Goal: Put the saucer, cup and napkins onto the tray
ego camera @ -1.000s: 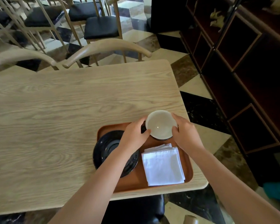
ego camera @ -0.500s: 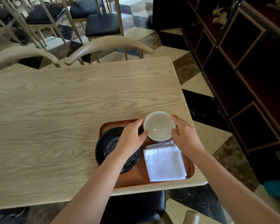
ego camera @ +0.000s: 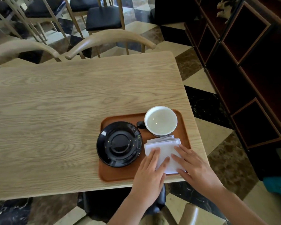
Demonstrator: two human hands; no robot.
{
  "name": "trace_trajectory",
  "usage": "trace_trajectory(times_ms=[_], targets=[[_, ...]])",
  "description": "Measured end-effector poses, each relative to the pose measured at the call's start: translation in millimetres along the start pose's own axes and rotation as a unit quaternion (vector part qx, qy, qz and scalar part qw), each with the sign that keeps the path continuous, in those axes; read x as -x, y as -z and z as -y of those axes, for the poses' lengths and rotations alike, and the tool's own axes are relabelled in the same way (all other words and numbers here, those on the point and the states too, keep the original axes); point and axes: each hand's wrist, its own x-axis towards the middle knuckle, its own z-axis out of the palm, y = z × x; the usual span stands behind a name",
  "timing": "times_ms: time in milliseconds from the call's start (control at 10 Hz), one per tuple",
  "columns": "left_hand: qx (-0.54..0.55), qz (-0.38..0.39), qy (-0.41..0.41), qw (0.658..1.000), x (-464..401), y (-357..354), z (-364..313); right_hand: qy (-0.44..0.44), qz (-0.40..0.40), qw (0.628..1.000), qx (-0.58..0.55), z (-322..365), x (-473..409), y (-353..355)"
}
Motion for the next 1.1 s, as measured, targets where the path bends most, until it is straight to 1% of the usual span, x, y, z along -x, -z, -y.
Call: trace_trajectory(times_ms=[100, 300, 500, 600, 800, 900, 1000, 1100], targets=[[0.016, 0.017, 0.005, 1.0, -0.3, -0.5, 5.3, -0.014, -0.012, 1.0, -0.014, 2.4, -2.9, -3.1], [0.03, 0.023, -0.006, 0.999, 1.7, -1.0, 14.5, -0.014, -0.019, 0.999, -0.022, 3.9, -3.3, -10.6], [0.023, 0.03, -0.014, 0.999, 1.8, -2.2, 18.6, -0.011, -0.025, 1.0, -0.012, 4.0, -4.5, -10.0], [0.023, 0.036, -0.015, 0.999, 0.7, -1.7, 20.1, -0.007, -0.023, 1.0, 0.001, 5.2, -5.5, -7.1], [0.013, 0.071, -0.014, 0.997, -2.2, -0.7, 20.0, -0.005, -0.005, 0.999, 0.044, 10.4, -8.5, -2.1], [0.012, 0.091, -0.012, 0.996, -3.1, 7.9, 15.7, -0.023, 0.012, 0.997, 0.079, 17.8, -11.4, 8.7], [0.003, 0.103, -0.008, 0.995, -4.8, 37.6, 11.5, -0.067, 0.035, 0.996, 0.039, 30.3, -21.3, 35.6], [0.001, 0.042, 0.011, 0.999, -22.4, 98.1, 14.1, -0.075, 0.043, 0.996, 0.021, 45.9, -53.2, 82.8]])
